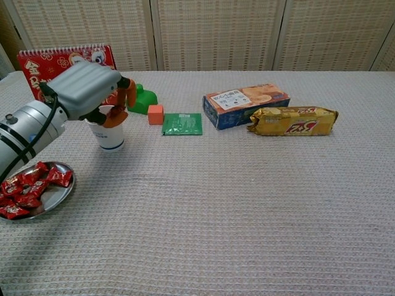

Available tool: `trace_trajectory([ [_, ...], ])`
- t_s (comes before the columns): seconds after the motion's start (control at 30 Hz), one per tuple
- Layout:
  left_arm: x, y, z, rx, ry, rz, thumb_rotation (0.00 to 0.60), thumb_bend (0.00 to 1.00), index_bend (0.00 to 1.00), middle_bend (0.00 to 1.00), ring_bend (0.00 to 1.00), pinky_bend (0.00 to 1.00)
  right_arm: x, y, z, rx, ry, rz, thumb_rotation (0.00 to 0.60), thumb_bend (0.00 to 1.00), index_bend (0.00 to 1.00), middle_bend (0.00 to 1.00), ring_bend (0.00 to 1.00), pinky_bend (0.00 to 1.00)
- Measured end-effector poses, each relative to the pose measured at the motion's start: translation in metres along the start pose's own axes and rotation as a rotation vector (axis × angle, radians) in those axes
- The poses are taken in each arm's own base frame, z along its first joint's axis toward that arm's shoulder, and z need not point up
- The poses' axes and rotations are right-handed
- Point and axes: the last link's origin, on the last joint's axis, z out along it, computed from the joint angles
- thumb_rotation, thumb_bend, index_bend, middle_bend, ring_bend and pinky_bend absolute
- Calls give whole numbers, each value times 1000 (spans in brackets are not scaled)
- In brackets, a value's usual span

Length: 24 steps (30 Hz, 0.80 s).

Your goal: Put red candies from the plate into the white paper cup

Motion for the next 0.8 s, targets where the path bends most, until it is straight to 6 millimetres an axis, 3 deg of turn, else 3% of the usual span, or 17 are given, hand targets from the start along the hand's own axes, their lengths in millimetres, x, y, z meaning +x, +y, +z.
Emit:
trace_trajectory([
  [0.33,-5,-17,8,60,-10,1,600,412,432,491,861,1000,0,-1,1,-2,0,-1,600,62,0,0,0,118],
  [0.57,-5,-20,5,84,-28,5,600,411,300,349,860,1000,0,-1,1,-4,0,-1,600,61,0,0,0,132],
  [0.67,0,-17,-2,70,-18,-34,600,412,238,285,861,1000,0,-1,1,-3,-2,-1,600,62,0,0,0,133],
  [0.8,10,-14,-27,36,-16,-103,600,411,156,190,857,1000,0,-1,0,1,1,2,600,62,0,0,0,133],
])
